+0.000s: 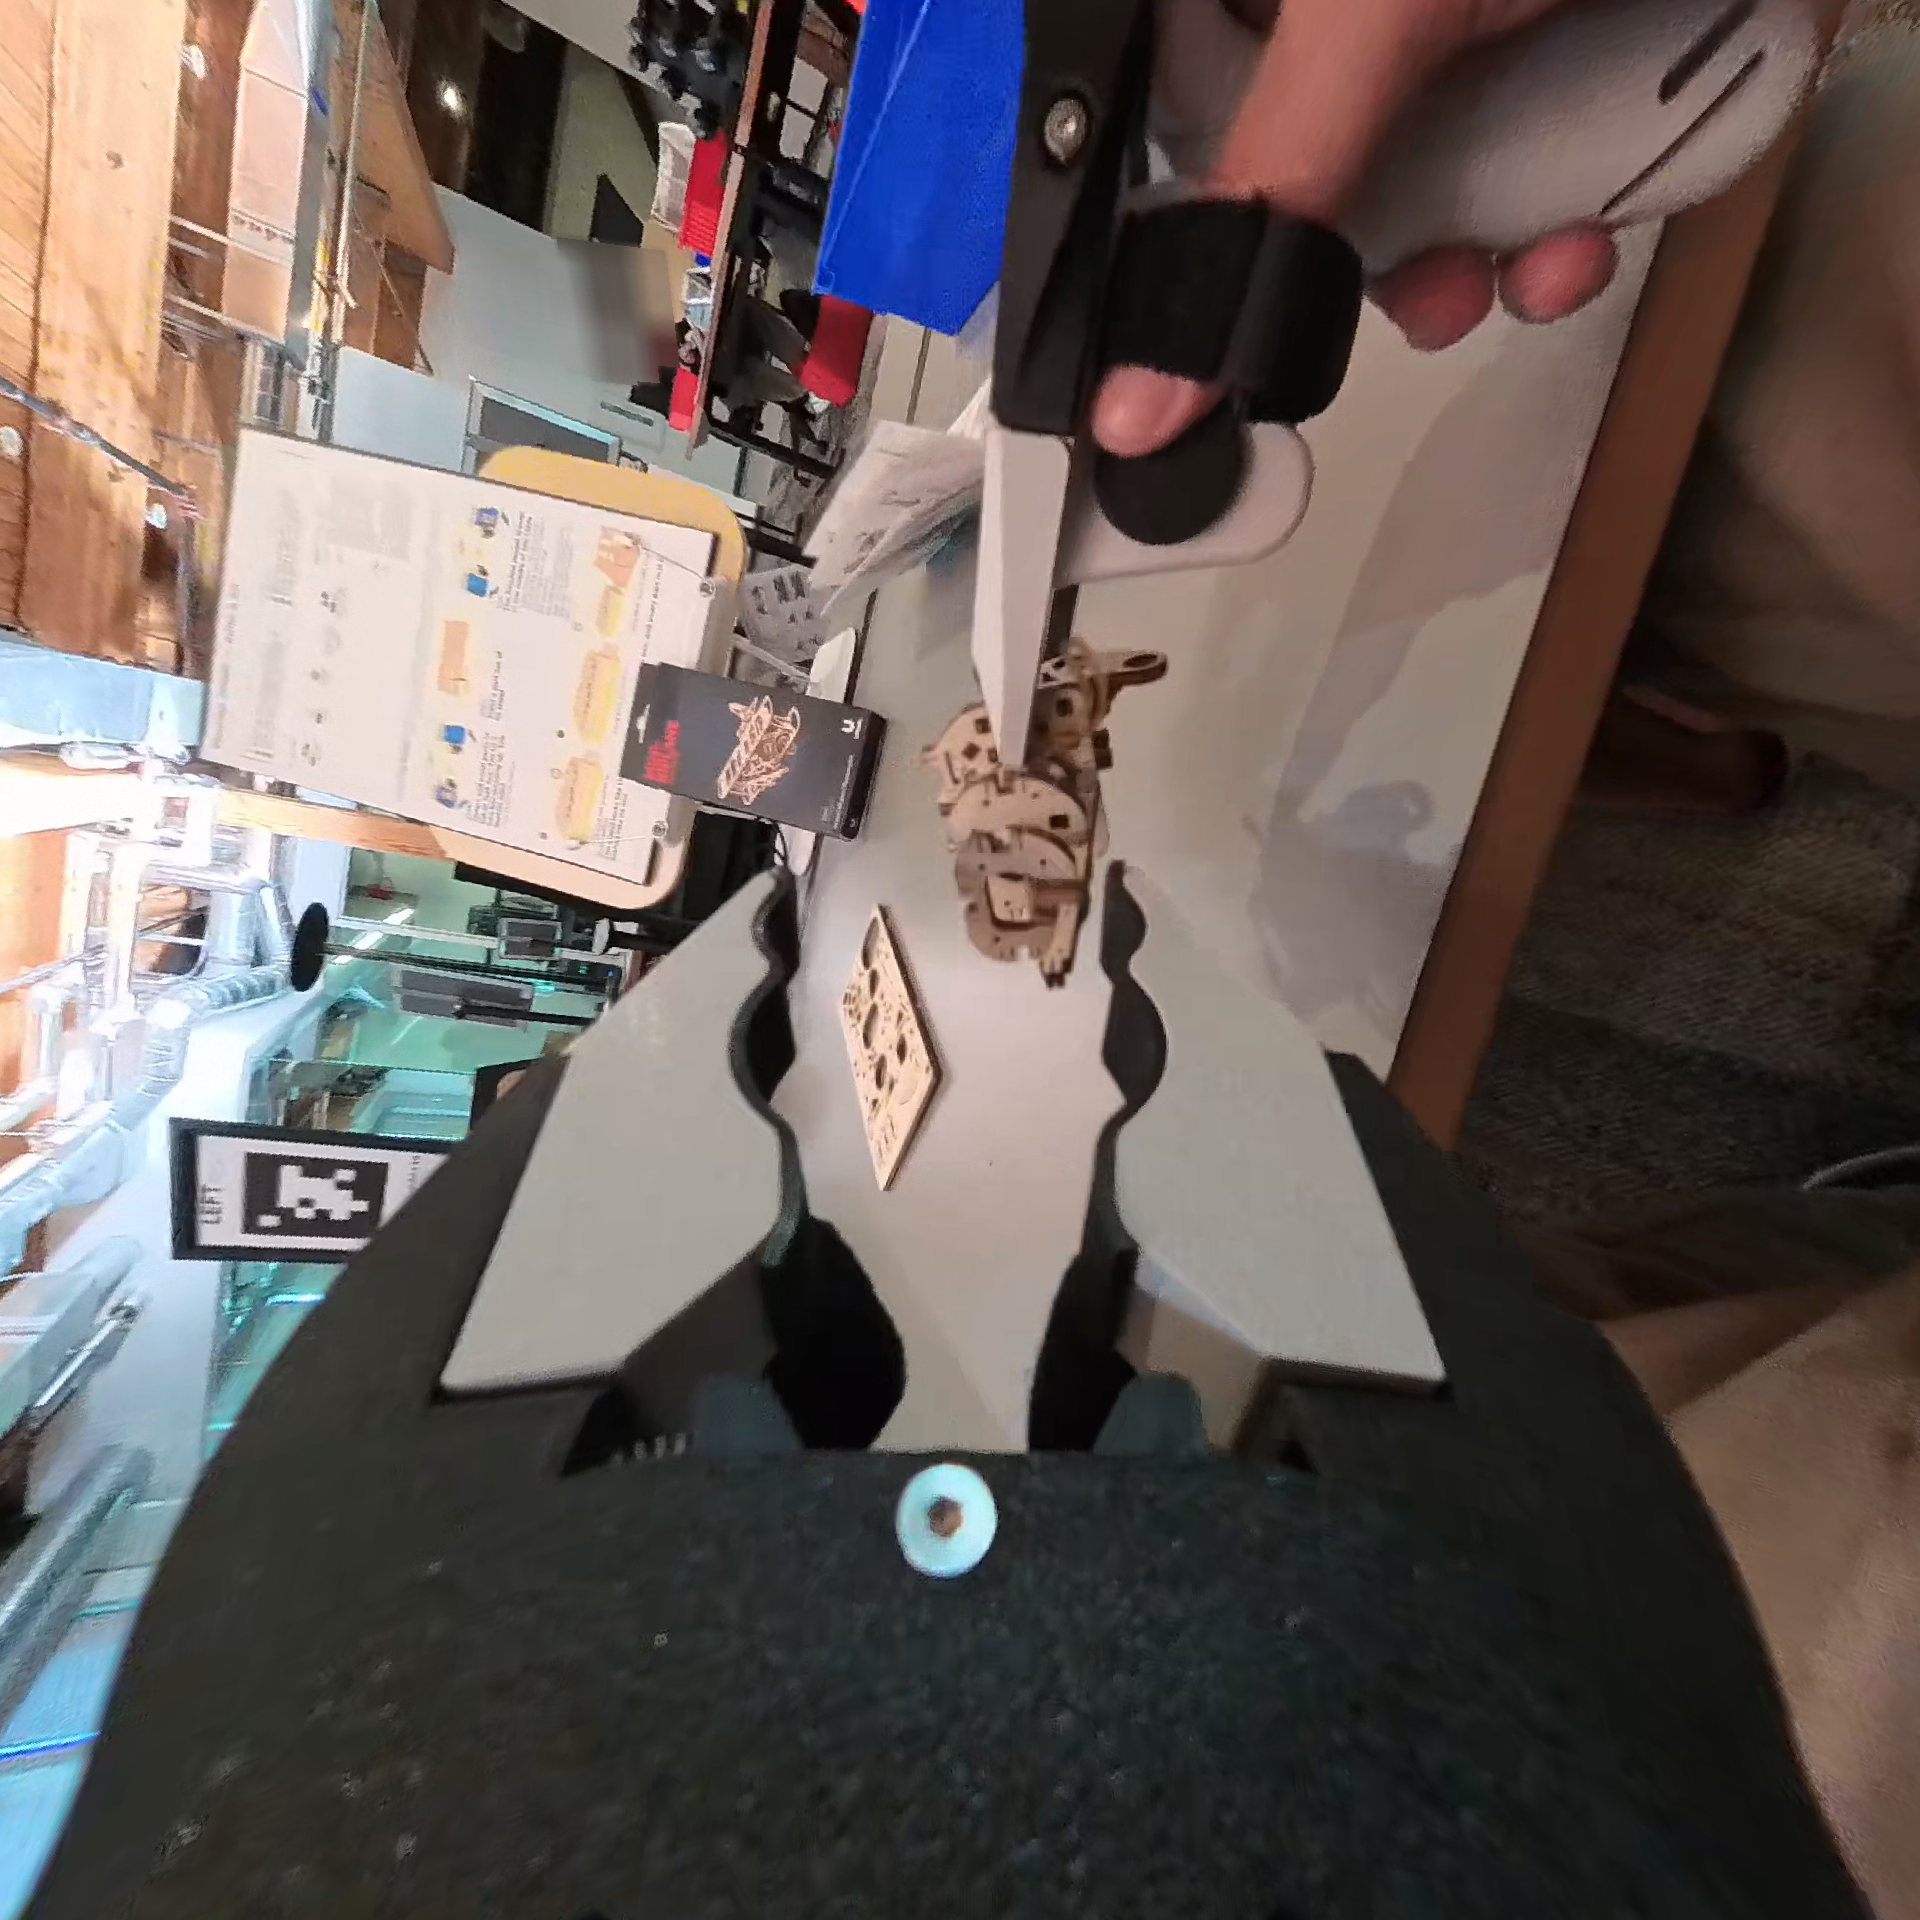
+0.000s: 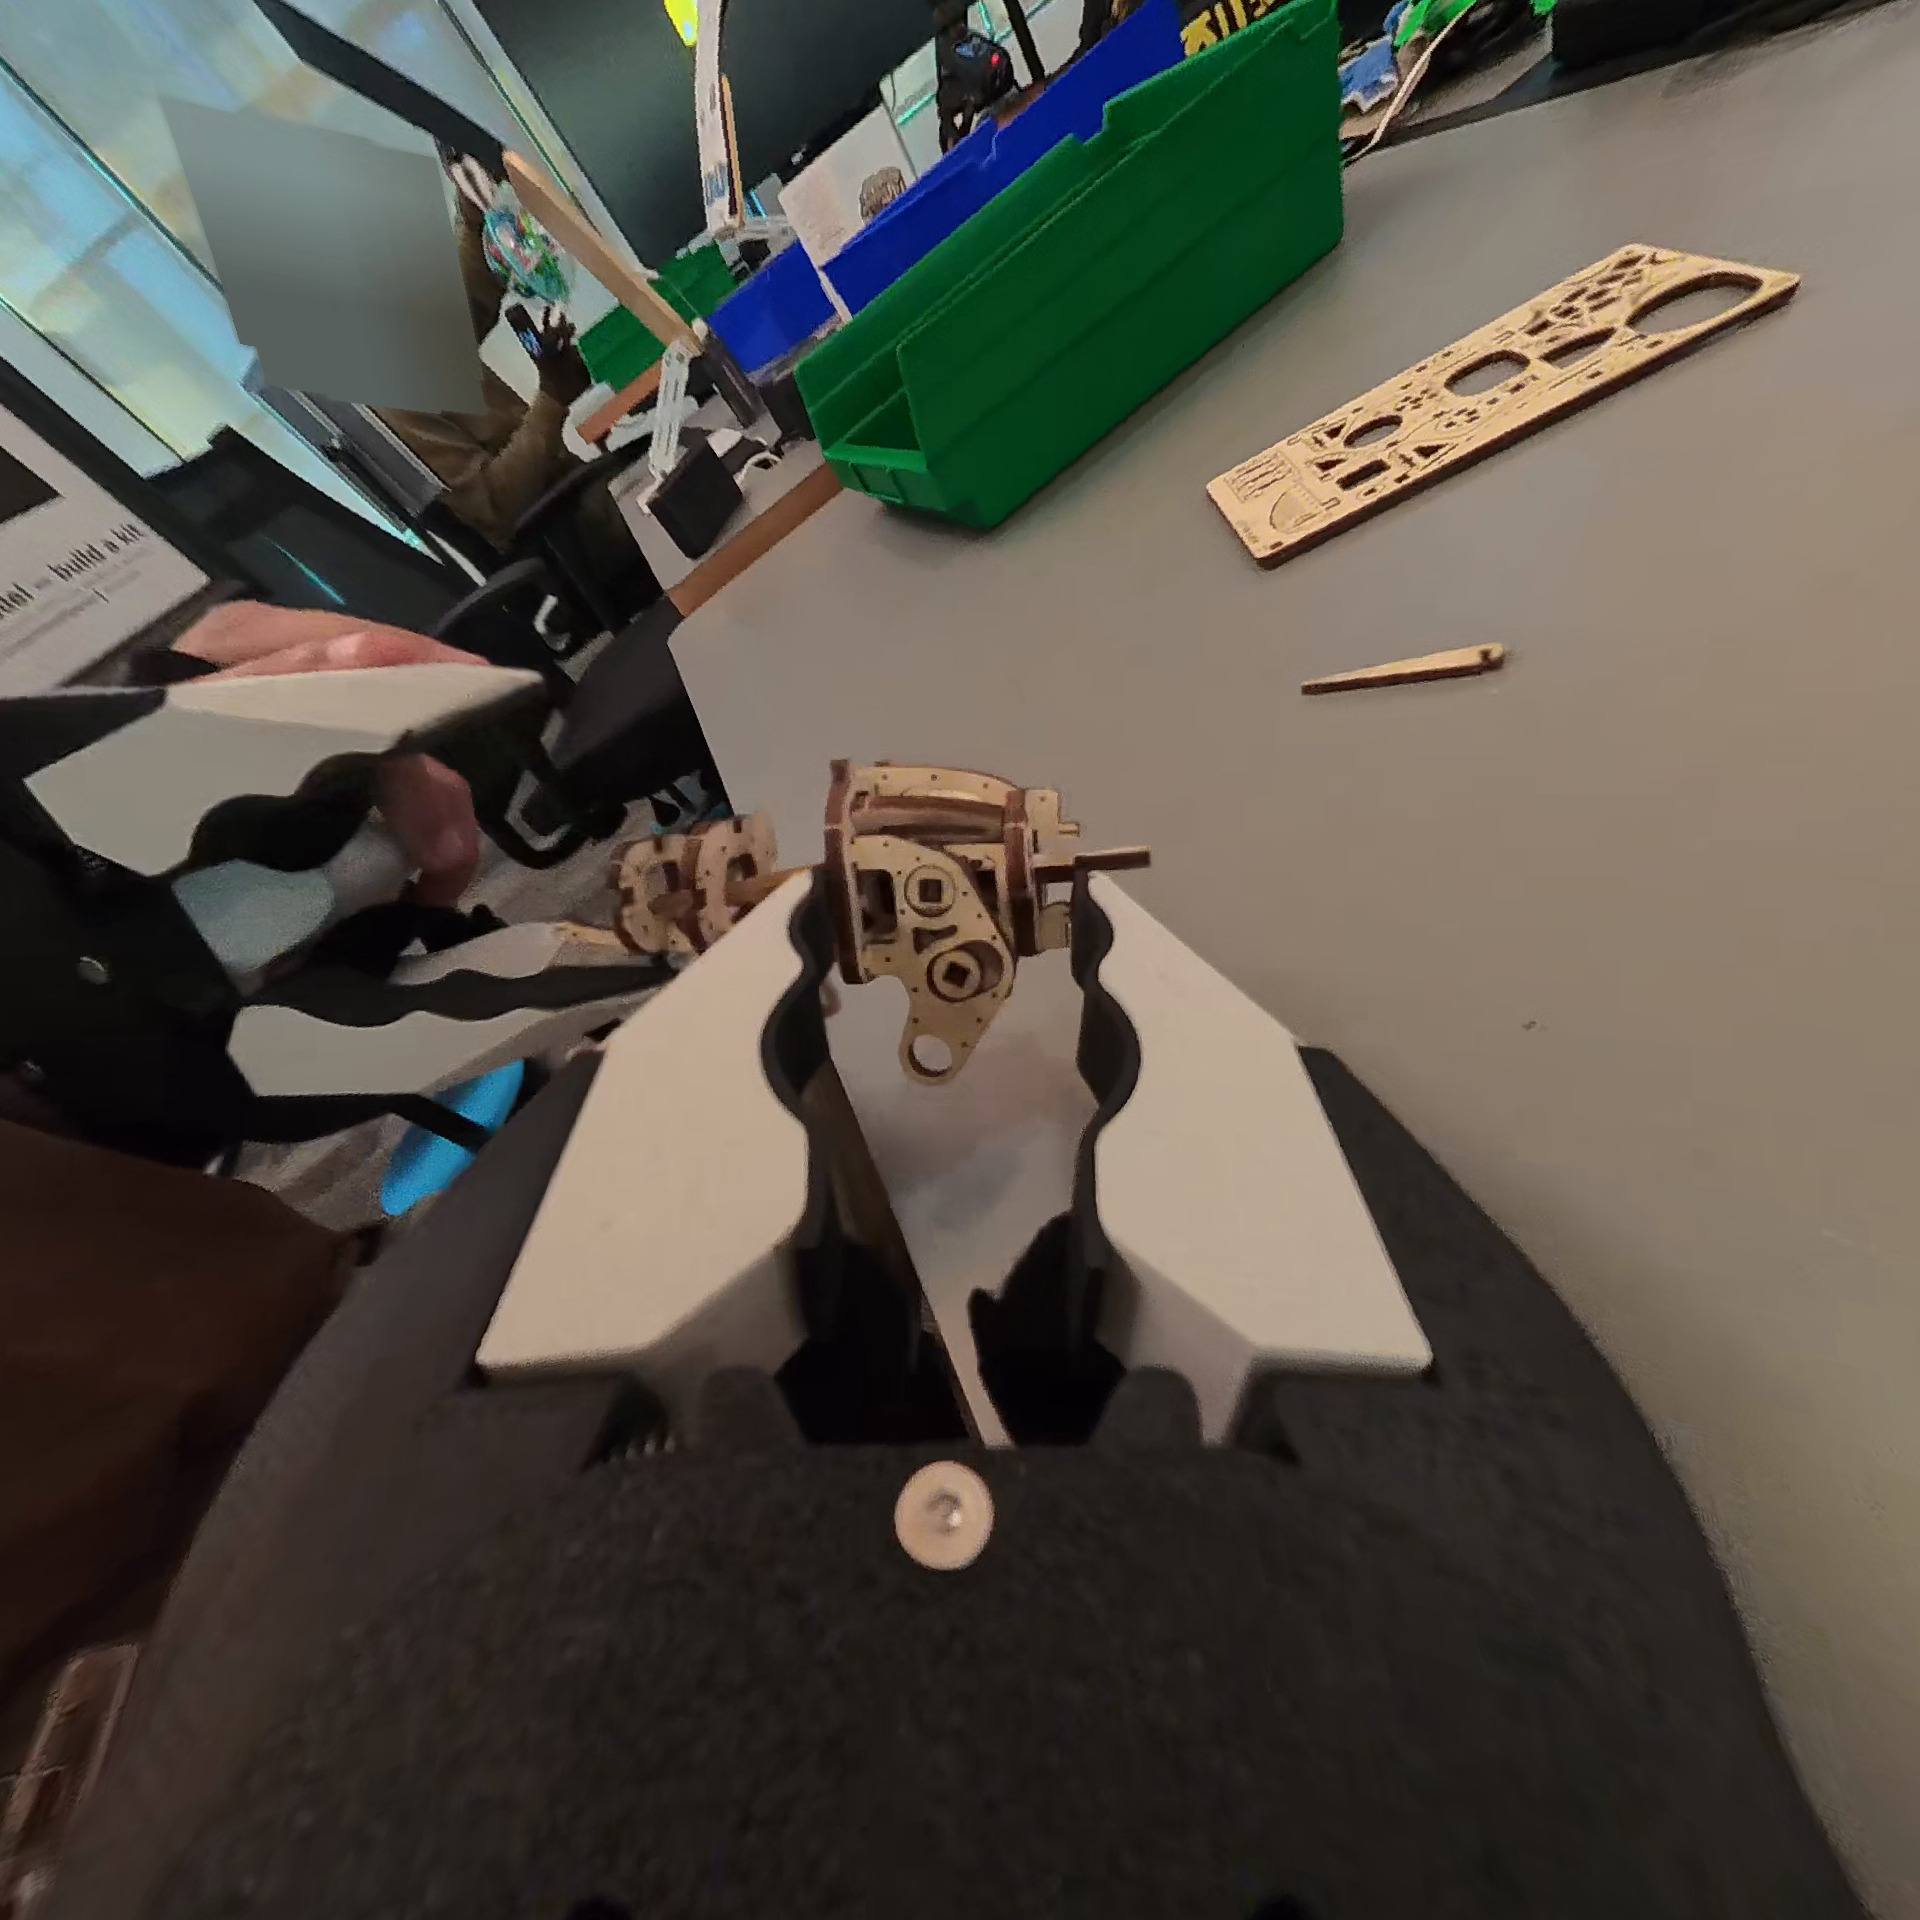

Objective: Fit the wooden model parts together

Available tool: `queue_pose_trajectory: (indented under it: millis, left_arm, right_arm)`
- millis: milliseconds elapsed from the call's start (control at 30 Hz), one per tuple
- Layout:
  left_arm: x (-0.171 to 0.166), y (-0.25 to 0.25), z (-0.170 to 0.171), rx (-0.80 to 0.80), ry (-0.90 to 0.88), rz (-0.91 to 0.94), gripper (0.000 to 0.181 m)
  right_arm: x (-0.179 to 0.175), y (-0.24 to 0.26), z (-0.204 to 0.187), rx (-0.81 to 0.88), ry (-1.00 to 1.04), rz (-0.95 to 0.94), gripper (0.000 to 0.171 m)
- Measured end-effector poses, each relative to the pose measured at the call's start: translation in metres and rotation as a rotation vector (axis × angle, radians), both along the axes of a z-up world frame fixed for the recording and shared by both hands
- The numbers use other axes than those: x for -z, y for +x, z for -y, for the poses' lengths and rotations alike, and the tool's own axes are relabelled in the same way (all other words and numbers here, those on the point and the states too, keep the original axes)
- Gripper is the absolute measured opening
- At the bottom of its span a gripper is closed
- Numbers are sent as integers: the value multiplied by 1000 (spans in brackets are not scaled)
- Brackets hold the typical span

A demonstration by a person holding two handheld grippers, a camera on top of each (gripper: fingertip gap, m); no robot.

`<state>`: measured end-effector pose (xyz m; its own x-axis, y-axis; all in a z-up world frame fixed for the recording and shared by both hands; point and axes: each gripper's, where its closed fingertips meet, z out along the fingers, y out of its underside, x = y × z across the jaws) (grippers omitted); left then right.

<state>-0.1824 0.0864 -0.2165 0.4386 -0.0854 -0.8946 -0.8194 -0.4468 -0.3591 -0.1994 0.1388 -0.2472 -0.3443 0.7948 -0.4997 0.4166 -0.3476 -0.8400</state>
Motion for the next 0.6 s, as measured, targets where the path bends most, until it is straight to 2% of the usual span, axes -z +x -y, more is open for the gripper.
queue_pose_trajectory:
  millis: [33, 200, 267, 333, 433, 533, 600]
  left_arm:
    - [0, 2, 0, 8, 0, 9, 58]
    - [-10, 19, 1, 62, 45, 111, 62]
    - [-21, 23, 2, 82, 91, 244, 62]
    - [-38, 23, 4, 108, 158, 483, 59]
    - [-61, 2, 8, 126, 242, 1029, 55]
    - [-51, -8, 7, 166, 110, 1474, 54]
    - [-38, -12, 4, 172, -4, 1616, 54]
  right_arm:
    - [-1, 1, -3, 1, -21, -4, 44]
    - [-5, 6, -13, -38, -139, -25, 44]
    - [-8, 9, -12, -83, -213, -29, 44]
    - [-12, 14, -8, -164, -292, -37, 44]
    - [-28, 18, -2, -275, -431, -86, 44]
    - [-46, 21, 11, -410, -538, -134, 43]
    - [-55, 22, 19, -479, -566, -166, 44]
